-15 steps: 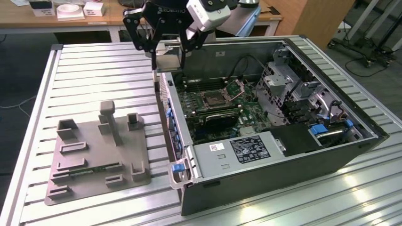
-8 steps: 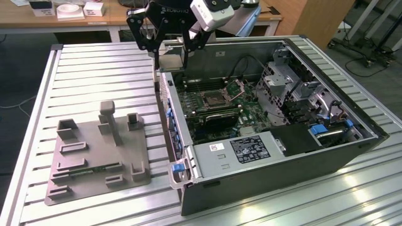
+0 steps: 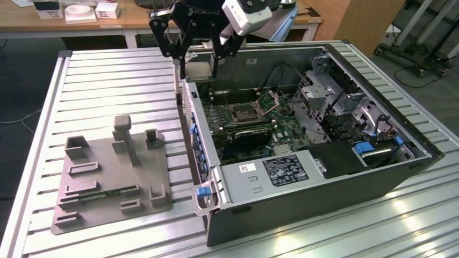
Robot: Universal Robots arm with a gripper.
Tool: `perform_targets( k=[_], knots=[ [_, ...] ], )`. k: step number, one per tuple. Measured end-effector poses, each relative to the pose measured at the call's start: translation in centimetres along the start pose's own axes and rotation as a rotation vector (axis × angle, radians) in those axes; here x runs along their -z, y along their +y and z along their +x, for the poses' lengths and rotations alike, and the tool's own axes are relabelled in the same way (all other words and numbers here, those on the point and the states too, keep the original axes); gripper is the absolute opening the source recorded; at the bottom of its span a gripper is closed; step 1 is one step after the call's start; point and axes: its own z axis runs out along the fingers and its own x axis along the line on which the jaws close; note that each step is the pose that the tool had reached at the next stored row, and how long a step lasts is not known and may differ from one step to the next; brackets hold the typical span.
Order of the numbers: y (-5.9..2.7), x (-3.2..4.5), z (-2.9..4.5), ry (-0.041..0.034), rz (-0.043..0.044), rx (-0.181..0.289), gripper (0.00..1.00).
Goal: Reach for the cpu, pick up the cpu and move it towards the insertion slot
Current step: 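Pick up the cpu and move it towards the insertion slot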
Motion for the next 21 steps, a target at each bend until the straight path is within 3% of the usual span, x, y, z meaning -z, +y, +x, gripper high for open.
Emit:
perform_targets(
  k=[21],
  knots=[
    [0.06, 0.02, -1.43, 0.0, -0.0002, 0.0, 0.54]
  ],
)
